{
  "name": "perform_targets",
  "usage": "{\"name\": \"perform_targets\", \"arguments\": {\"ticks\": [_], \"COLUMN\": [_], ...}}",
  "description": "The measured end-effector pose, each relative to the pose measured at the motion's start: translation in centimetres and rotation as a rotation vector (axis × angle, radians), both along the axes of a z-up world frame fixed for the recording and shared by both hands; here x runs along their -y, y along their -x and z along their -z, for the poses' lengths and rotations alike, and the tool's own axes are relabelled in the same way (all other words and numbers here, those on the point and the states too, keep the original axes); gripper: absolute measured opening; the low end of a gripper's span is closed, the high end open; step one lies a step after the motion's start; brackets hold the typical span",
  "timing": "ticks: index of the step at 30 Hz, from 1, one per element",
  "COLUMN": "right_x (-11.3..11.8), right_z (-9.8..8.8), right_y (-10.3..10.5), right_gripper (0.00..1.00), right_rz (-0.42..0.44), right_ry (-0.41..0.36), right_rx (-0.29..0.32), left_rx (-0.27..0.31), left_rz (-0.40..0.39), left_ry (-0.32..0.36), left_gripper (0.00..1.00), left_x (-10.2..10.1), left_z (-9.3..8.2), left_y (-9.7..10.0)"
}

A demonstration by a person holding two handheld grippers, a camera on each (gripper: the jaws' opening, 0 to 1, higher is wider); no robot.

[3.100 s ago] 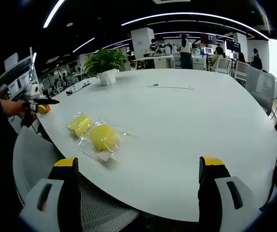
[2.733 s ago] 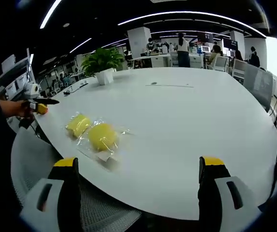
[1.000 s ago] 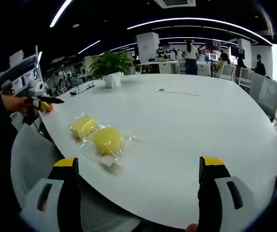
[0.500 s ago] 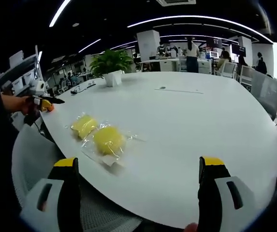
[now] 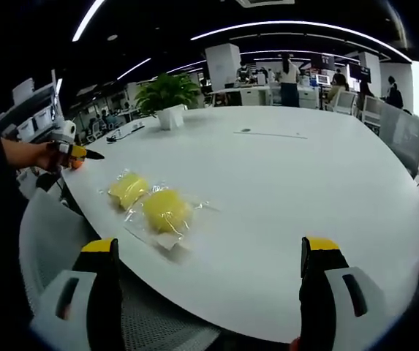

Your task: Compare the silicone blocks by pressing each to a similar depth, holding the contact briefly, and releasing to observe deformation and rebound differences across the visible hardness samples.

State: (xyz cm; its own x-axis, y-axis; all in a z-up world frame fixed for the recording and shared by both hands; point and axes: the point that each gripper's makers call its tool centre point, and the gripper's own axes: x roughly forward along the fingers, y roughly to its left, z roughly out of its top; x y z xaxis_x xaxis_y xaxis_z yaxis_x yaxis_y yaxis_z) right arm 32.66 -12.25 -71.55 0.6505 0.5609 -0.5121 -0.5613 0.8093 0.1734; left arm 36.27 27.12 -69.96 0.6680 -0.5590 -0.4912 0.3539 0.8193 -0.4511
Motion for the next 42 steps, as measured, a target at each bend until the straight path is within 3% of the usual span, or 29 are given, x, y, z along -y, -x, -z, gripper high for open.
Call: {"name": "perform_targets", "arguments": {"ticks": [6,8,13,16,19,22,31,36,38,42], "right_x": [-0.4,-0.5,-0.5,-0.5,-0.6,-0.5,-0.8,-1.2,-1.2,-1.0], "right_z": [-0.4,-0.4,-0.3,-0.2,-0.3,-0.2,-0.5,-0.5,-0.5,-0.5], "right_y": [0.1,0.2,0.4,0.5,0.6,0.7,1.2,1.6,1.6,1.3], "right_gripper": [0.97,0.97,0.97,0.97,0.97,0.97,0.97,0.97,0.97,0.97], "right_rz": [0.006,0.003,0.005,0.005,0.003,0.004,0.006,-0.02,-0.033,-0.034], "right_ry": [-0.009,-0.009,-0.012,-0.012,-0.012,-0.01,-0.016,-0.001,0.014,0.012], "right_rx": [0.01,0.011,0.008,0.003,0.003,0.0,0.004,0.002,0.002,-0.002], "left_rx": [-0.079,-0.133,-0.17,-0.201,-0.22,-0.254,-0.298,-0.386,-0.375,-0.405], "left_rz": [-0.035,-0.068,-0.074,-0.043,-0.024,-0.03,-0.052,-0.094,-0.089,-0.087], "left_ry": [0.03,0.079,0.105,0.119,0.125,0.194,0.242,0.389,0.401,0.404], "left_gripper": [0.98,0.99,0.98,0.92,0.75,0.61,0.53,0.29,0.29,0.28], "left_x": [0.0,0.1,0.5,1.2,1.8,2.4,2.6,3.2,3.3,3.9], "left_z": [2.1,3.0,4.4,5.1,5.9,6.5,7.6,7.9,7.8,8.3], "left_y": [-0.9,-1.1,-1.8,-1.8,-1.6,-1.8,-3.5,-3.5,-3.7,-4.1]}}
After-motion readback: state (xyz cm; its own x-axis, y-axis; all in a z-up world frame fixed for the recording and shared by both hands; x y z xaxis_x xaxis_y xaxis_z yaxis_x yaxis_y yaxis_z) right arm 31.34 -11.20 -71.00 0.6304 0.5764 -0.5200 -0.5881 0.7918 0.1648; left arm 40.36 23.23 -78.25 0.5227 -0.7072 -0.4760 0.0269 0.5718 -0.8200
